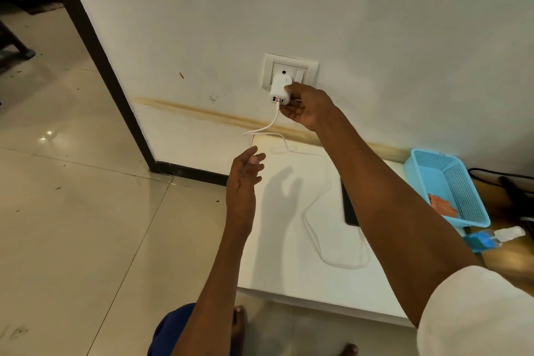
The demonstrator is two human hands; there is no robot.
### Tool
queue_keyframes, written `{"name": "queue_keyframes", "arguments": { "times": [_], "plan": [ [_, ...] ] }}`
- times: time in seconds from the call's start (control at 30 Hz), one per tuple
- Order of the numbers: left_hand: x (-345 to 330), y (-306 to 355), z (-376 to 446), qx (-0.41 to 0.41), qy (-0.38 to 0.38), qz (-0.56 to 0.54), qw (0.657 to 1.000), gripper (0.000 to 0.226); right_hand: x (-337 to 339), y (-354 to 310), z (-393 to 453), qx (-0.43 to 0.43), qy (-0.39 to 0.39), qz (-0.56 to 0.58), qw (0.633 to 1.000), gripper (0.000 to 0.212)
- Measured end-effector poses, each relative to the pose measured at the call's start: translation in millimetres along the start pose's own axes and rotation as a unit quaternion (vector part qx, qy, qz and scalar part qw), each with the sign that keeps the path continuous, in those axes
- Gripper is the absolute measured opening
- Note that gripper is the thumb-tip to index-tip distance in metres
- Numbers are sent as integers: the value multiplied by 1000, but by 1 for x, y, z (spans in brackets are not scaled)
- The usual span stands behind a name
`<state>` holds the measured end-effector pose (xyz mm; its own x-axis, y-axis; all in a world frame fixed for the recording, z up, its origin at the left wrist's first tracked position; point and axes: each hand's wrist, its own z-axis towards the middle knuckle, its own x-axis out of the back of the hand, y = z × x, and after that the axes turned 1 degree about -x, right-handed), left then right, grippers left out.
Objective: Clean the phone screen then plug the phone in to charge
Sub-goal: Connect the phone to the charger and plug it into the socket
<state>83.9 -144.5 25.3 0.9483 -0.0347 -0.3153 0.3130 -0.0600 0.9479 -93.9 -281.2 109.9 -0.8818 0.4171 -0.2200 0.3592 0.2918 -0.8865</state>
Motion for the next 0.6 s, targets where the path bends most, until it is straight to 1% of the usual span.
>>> {"name": "queue_keyframes", "arguments": {
  "times": [0.1, 0.3, 0.37, 0.43, 0.47, 0.53, 0.6],
  "plan": [
    [-3, -2, -2, 5, -10, 4, 1000, 36, 1, -2, -1, -7, -10, 5, 1000, 13],
    [-9, -3, -3, 6, -20, 13, 1000, 35, 6, 1, 2, -20, -28, 12, 999, 21],
    [-9, -4, -3, 6, -18, 12, 1000, 34, 12, 2, 3, -41, -51, -33, 997, 29],
    [-9, -4, -2, 9, -18, 14, 1000, 34, 17, 1, 2, -61, -71, -123, 988, 40],
    [-10, -5, -2, 10, -18, 16, 1000, 34, 18, 0, 2, -62, -74, -162, 982, 42],
    [-10, -5, -1, 12, -18, 19, 1000, 35, 18, -1, 3, -45, -65, -204, 976, 37],
    [-11, -6, -1, 12, -18, 21, 1000, 34, 14, -4, 3, -21, -39, -211, 976, 30]
  ]
}}
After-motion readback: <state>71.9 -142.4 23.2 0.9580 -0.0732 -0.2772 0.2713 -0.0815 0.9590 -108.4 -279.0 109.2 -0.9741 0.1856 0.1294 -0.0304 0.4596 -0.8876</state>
